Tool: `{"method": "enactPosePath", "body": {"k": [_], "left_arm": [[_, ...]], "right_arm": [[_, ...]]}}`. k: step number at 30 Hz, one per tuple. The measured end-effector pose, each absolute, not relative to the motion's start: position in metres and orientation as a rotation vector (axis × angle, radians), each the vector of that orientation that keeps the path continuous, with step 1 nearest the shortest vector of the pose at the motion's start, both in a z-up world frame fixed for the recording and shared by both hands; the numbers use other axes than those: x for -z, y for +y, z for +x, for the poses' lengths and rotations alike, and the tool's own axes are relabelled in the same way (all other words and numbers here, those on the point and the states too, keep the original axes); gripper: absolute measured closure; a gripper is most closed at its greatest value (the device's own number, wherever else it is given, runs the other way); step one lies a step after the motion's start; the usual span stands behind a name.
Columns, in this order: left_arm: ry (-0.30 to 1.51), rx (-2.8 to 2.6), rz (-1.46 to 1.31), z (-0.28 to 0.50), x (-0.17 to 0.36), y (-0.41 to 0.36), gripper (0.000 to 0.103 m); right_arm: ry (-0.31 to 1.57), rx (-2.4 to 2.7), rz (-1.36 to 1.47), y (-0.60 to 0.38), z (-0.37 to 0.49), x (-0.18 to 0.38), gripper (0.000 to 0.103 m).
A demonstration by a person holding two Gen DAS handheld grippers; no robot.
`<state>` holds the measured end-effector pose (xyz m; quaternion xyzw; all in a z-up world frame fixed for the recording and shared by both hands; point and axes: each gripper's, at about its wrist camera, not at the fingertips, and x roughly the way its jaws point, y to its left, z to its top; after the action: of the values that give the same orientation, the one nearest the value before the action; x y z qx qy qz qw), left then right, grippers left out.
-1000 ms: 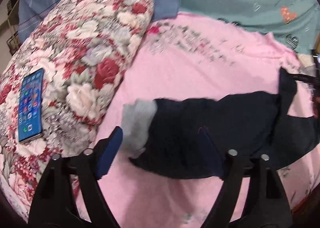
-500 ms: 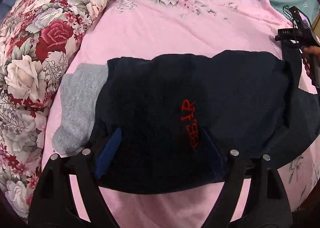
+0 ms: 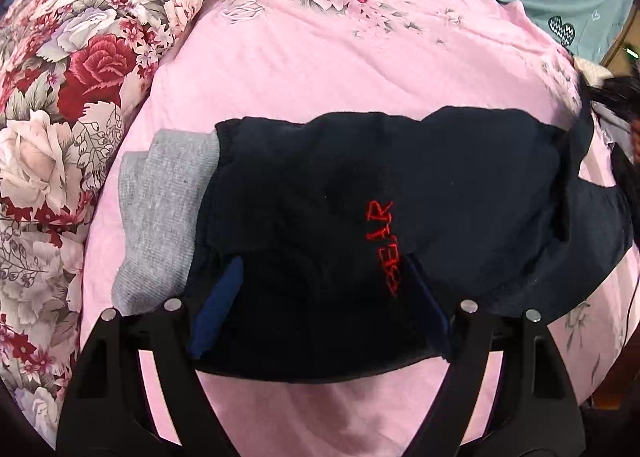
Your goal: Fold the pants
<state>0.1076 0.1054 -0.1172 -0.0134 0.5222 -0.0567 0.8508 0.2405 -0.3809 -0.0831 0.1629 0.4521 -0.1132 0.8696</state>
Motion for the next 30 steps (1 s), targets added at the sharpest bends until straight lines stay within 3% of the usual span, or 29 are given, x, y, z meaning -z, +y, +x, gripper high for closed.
{"method": "enactPosePath", "body": {"k": [6, 9, 12, 16, 17, 20, 22, 30], "left_arm": [[1.1, 0.148, -0.075, 0.11, 0.116, 0.115, 0.021], [1.104, 0.151, -0.046, 0.112, 0.116, 0.113, 0.021], [1.107, 0.152, -0.048, 0.114, 0.117, 0.114, 0.021], [1.091, 0.133, -0.054, 0.111, 0.115, 0.113, 0.021], [1.079, 0.127, -0.06, 0.107, 0.113, 0.114, 0.021], [1.063, 0.12, -0.067, 0.1, 0.111, 0.116, 0.021], [1.051, 0.115, -0.072, 0.097, 0.107, 0.118, 0.021], [1.057, 0.088, -0.045, 0.1, 0.102, 0.115, 0.019]], "right_arm": [[0.709, 0.199, 0.46, -0.413, 0.093, 0.021, 0.096], [0.703, 0.204, 0.531, -0.428, 0.024, 0.043, 0.096], [0.816, 0.224, 0.599, -0.442, -0.007, 0.095, 0.095], [0.913, 0.242, 0.634, -0.448, -0.017, 0.145, 0.081], [0.891, 0.224, 0.658, -0.448, -0.02, 0.142, 0.068], [0.835, 0.233, 0.631, -0.447, -0.021, 0.124, 0.044], [0.796, 0.261, 0.607, -0.451, -0.02, 0.115, 0.04], [0.825, 0.216, 0.713, -0.492, 0.012, 0.14, 0.041]]}}
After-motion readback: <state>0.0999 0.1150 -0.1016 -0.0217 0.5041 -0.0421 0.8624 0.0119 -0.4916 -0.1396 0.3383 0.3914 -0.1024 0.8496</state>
